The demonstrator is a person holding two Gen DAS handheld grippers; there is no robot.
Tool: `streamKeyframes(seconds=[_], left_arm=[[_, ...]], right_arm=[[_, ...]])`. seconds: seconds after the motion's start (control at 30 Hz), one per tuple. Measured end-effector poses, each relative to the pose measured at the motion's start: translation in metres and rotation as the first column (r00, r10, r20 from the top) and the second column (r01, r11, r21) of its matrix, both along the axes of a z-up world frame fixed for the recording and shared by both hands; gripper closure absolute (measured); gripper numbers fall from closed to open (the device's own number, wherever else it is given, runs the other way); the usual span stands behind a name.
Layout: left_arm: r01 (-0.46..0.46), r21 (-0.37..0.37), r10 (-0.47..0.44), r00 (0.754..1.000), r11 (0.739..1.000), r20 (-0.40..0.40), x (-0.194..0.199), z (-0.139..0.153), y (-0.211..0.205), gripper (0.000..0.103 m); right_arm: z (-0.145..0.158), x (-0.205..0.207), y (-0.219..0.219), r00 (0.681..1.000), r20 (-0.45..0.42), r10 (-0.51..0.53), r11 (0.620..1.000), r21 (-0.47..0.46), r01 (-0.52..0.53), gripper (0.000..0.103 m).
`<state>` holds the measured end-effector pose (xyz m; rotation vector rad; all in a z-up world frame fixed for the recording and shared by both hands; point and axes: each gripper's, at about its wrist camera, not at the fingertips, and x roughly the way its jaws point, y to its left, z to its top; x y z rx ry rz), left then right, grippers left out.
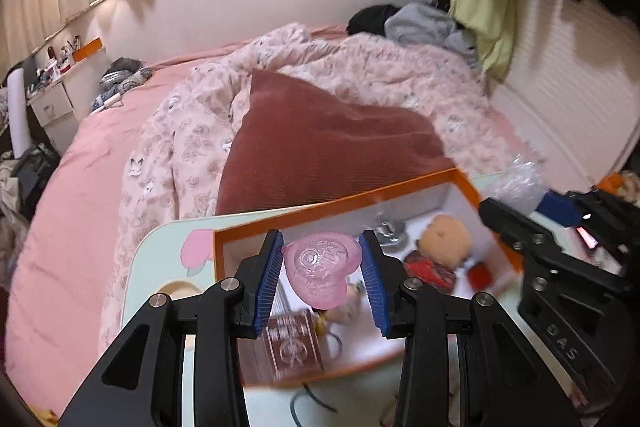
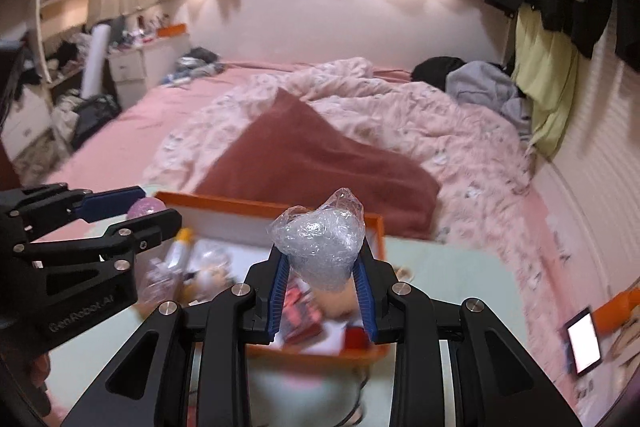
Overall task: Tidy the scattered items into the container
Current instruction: 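Carry both items over the orange box and open both tools to release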
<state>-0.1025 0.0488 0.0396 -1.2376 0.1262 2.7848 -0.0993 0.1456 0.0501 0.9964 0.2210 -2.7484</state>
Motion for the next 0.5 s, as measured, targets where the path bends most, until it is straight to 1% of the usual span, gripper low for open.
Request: streamKeyframes(seconds=[0.1,0.2,0.37,0.43,0.5], left_arm=[[0.009,0.002,-0.009,0.999,1.000,0.036,-0.005,-0.015,0.006,0.062],[0.013,-0.001,-0.013,0.999,1.000,0.053,-0.005,-0.024,0.007,0.062],[-0.009,-0.009,0.010,0.998,1.000,0.062,-0.007,-0.028,0.002,0.062],[-0.015,-0.002,0.015,0.998,1.000,0.065,-0.008,-0.027,0.000,0.062],[0.002,0.015,-0.003,0.996,1.000,0.085,-0.009,-0.028,-0.001,0.062]], right_arm=[[-0.008,-0.008,-0.003,1.000,0.013,-0.006,0.999,0.033,0.006,0.073],[-0.016,-0.011,-0.003,1.000,0.030,-0.003,0.999,0.032,0.002,0.073],[-0.022,-0.016,-0.004,0.999,0.041,-0.002,1.000,0.030,0.000,0.073],[-0.022,-0.016,-0.005,0.999,0.041,0.000,1.000,0.029,-0.002,0.073],[-0.021,-0.017,-0.006,0.999,0.037,0.006,1.000,0.028,-0.007,0.073]])
